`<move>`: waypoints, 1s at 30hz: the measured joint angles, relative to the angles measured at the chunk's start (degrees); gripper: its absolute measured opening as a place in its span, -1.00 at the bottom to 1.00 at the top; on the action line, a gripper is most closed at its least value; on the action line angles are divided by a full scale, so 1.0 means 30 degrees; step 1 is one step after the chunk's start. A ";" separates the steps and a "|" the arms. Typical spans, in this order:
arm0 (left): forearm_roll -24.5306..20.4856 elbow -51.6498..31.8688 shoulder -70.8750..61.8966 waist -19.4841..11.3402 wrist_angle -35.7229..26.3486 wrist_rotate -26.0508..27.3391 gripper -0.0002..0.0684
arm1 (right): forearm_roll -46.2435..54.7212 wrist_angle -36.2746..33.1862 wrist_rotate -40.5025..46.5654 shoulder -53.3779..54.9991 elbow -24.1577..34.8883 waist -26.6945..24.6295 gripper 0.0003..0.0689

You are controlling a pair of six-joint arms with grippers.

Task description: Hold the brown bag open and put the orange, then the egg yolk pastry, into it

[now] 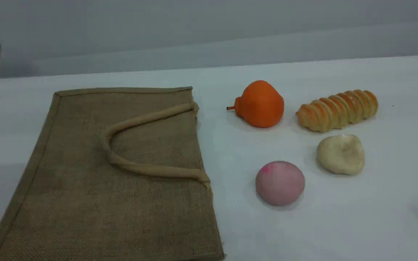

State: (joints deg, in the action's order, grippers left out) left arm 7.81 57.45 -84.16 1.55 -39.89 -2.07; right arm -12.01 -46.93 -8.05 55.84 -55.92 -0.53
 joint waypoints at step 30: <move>0.1975 0.3443 -0.9920 0.3750 0.1668 -0.2257 0.67 | -0.0017 0.0473 0.0000 0.0717 0.0000 0.0000 0.69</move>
State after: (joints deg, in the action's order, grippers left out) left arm 13.74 67.78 -113.92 12.80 -34.89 -8.84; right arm -12.06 -45.50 -8.05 57.99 -55.92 -0.53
